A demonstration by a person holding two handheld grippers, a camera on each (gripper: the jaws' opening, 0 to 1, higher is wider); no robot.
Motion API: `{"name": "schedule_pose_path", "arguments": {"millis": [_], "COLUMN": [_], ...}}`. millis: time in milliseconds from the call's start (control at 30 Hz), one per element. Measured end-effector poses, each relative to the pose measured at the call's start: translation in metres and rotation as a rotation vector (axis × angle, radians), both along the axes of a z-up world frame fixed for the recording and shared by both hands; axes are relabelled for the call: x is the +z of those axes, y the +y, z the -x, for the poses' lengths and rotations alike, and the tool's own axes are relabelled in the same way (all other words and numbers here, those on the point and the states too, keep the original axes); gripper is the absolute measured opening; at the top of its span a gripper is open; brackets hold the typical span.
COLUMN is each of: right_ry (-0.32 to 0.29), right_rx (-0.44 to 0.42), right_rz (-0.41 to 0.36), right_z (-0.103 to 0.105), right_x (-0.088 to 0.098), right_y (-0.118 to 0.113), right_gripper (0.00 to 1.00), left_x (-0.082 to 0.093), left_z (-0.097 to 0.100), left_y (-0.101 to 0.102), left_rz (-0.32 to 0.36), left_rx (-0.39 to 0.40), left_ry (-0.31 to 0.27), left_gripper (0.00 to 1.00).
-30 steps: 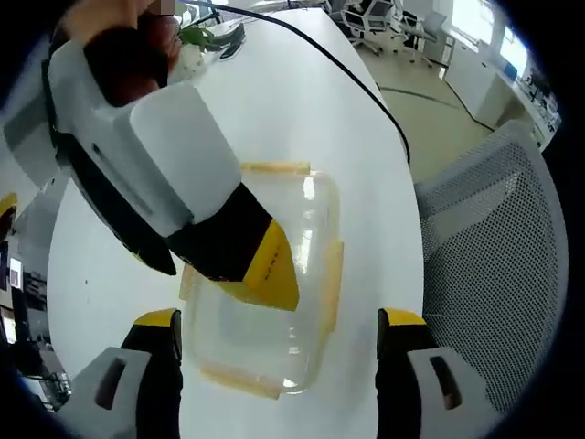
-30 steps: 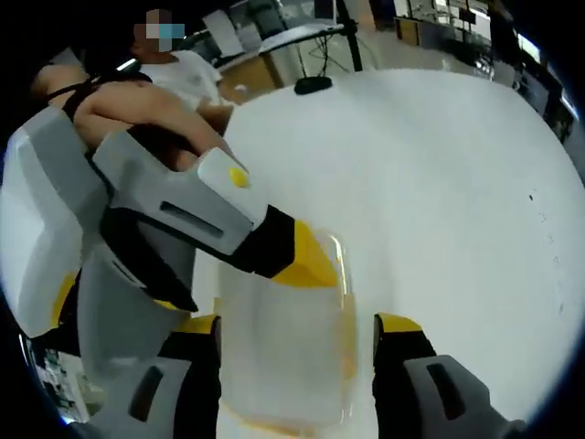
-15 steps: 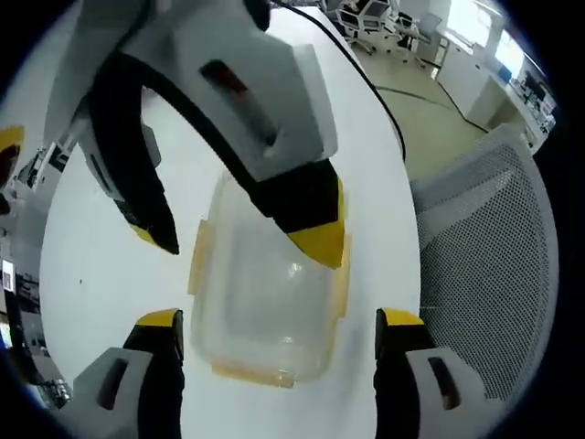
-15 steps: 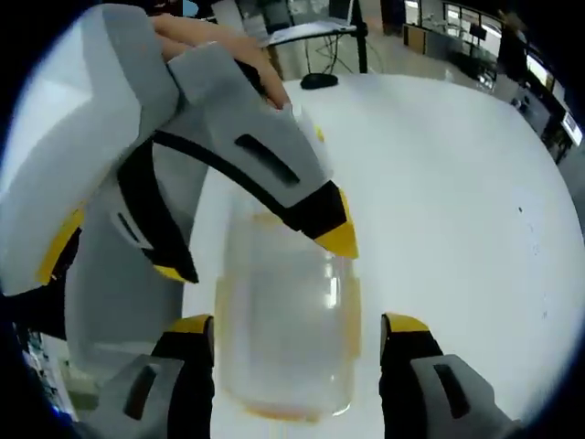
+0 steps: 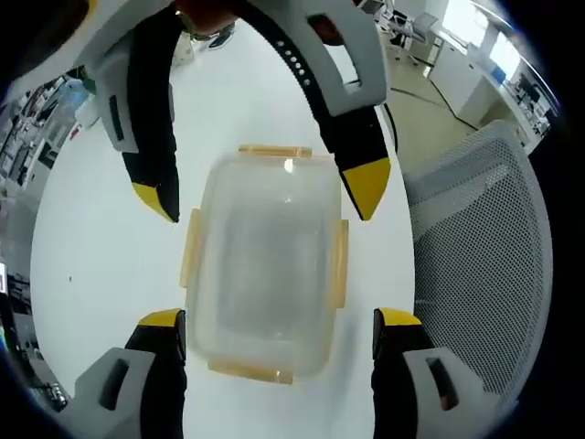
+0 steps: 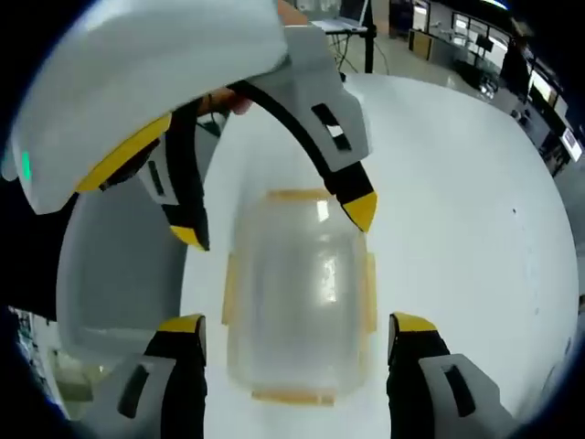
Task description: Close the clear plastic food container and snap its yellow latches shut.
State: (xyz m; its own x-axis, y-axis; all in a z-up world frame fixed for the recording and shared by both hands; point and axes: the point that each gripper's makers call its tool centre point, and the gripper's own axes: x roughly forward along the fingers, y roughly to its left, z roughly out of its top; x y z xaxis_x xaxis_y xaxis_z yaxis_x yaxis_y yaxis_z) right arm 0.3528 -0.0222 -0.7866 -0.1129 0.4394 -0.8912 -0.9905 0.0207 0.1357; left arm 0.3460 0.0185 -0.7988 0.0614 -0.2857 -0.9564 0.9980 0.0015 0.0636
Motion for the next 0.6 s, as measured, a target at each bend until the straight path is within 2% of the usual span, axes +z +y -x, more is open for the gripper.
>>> {"name": "schedule_pose_path", "arguments": {"millis": [600], "right_ry": [-0.073], "right_rx": [0.042], "right_rz": [0.073], "right_z": [0.005], "right_x": [-0.013], "right_y": [-0.017], "right_gripper": [0.82], "left_x": [-0.004], "left_z": [0.000], "left_y": [0.006], "left_rz": [-0.034], "left_rx": [-0.044], "left_ry": [0.006], "left_gripper": [0.85]}}
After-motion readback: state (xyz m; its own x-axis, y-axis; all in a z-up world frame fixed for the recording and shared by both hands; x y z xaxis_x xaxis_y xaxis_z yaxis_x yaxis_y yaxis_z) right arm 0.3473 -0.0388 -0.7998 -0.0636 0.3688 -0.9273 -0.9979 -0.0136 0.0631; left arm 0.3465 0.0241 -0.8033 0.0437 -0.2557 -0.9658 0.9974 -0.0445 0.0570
